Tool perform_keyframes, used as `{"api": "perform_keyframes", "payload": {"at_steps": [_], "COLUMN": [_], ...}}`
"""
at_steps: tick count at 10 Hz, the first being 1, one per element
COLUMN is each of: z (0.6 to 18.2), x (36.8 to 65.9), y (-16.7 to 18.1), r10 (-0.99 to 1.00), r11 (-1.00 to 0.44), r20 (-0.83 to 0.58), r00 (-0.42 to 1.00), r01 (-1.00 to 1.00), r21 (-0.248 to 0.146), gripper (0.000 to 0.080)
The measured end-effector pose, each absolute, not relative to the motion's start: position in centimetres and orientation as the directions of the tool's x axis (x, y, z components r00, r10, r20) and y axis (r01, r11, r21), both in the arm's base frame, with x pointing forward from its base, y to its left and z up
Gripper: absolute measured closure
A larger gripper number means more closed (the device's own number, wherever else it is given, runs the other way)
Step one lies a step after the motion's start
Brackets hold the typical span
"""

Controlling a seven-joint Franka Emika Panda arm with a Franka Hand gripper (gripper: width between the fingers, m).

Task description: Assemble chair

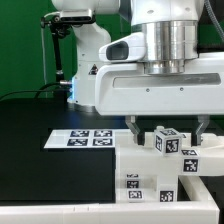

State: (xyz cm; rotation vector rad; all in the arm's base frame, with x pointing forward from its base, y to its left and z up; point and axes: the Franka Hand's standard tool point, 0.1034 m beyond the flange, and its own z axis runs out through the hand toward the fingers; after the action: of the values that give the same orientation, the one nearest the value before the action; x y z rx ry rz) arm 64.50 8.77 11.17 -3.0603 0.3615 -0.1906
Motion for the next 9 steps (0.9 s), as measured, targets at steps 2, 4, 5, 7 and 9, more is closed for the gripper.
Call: {"api": "perform_keyframes", "payload": {"at_steps": [2, 4, 5, 7, 9], "z": [11.05, 10.97, 10.99, 10.99, 10.99], "x": [64.4, 64.34, 64.38, 64.39, 64.39], "y": [8.75, 8.77, 8.86, 8.77, 8.76], "r10": [-0.091, -0.033, -0.046, -0.048, -0.058], "r11": [-0.995, -0.999, -0.998, -0.998, -0.998], "r20": [0.123, 0.127, 0.13, 0.13, 0.129], "r00": [0.988, 0.991, 0.99, 0.99, 0.99], "r01": [-0.086, -0.028, -0.041, -0.043, -0.053], "r21": [-0.048, -0.037, -0.039, -0.039, -0.04], "gripper": [0.015, 0.0162, 0.0162, 0.0513, 0.0525]}}
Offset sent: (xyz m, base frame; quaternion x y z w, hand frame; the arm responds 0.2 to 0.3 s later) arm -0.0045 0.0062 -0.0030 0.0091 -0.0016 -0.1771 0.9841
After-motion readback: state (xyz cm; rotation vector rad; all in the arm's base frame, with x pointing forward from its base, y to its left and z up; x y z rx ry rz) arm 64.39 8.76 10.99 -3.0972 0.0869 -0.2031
